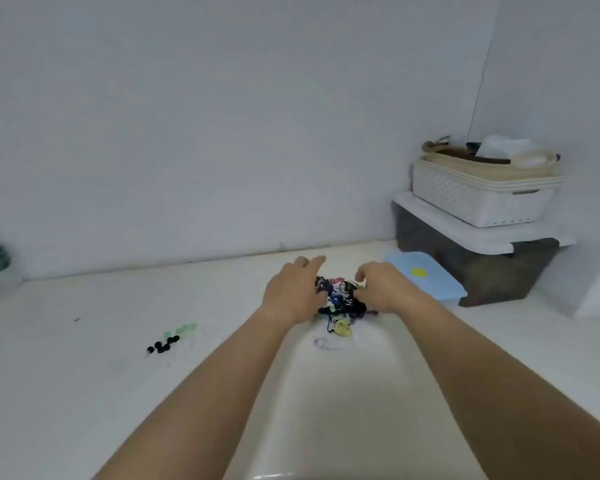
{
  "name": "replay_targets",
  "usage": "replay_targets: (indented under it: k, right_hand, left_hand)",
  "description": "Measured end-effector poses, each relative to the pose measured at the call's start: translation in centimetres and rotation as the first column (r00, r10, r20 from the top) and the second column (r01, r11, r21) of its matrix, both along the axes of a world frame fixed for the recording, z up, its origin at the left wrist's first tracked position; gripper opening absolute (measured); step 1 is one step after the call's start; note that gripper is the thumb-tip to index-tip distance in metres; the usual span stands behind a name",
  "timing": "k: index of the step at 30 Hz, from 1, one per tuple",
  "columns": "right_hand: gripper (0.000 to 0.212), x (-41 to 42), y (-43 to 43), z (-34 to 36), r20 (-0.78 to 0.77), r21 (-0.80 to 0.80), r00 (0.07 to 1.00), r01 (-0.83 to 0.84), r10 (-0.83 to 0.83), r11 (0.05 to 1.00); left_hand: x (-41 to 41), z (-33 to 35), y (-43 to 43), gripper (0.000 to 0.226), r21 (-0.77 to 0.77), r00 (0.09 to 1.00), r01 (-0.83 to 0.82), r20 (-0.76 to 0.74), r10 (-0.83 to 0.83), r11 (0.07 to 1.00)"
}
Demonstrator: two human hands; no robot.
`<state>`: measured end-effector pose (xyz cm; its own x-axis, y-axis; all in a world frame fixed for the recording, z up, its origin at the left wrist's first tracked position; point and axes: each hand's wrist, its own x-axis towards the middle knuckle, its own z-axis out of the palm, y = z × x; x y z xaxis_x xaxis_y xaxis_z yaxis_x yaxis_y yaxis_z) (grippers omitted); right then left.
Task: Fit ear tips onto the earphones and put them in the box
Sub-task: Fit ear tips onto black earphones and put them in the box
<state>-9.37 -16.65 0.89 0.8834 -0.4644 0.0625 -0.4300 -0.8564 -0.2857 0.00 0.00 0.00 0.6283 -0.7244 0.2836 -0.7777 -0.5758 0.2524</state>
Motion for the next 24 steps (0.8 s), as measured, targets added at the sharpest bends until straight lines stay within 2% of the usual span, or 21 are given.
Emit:
replay_targets:
  k: [5, 12, 18, 21, 24]
  right_hand:
    - [0.03, 0.5, -0.3, -3.1, -0.012, 0.009, 0.998, 0.068, -0.068, 0.998]
    - [0.019, 1.3, -1.1, -5.3, 0.084, 0.125, 0.991, 0.089, -0.1, 0.988]
    - [0.016, 1.7, -1.3, -5.3, 0.209, 0.301, 0.972, 0.045, -0.112, 0.953]
    - [0.014, 2.0, -1.2, -4.1, 0.318, 0.405, 0.931, 0.039, -0.18, 0.913]
    - [0.014, 2.1, -1.0, -2.0, 0.429, 0.549, 0.864, -0.018, -0.263, 0.836]
  left_hand:
    - [-0.3, -3.6, -2.2, 0.035, 0.018, 0.999, 0.016, -0.048, -0.015, 1.0]
    - [0.3, -5.7, -3.1, 0.027, -0.013, 0.997, 0.015, -0.076, -0.016, 1.0]
    - [0.5, -5.4, -3.4, 0.016, -0.042, 0.986, -0.028, -0.163, 0.021, 0.999]
    - [0.6, -5.3, -3.7, 0.014, -0.068, 0.979, -0.056, -0.201, 0.042, 0.996]
    - [0.7, -5.2, -3.8, 0.016, -0.083, 0.957, -0.054, -0.289, 0.027, 0.995]
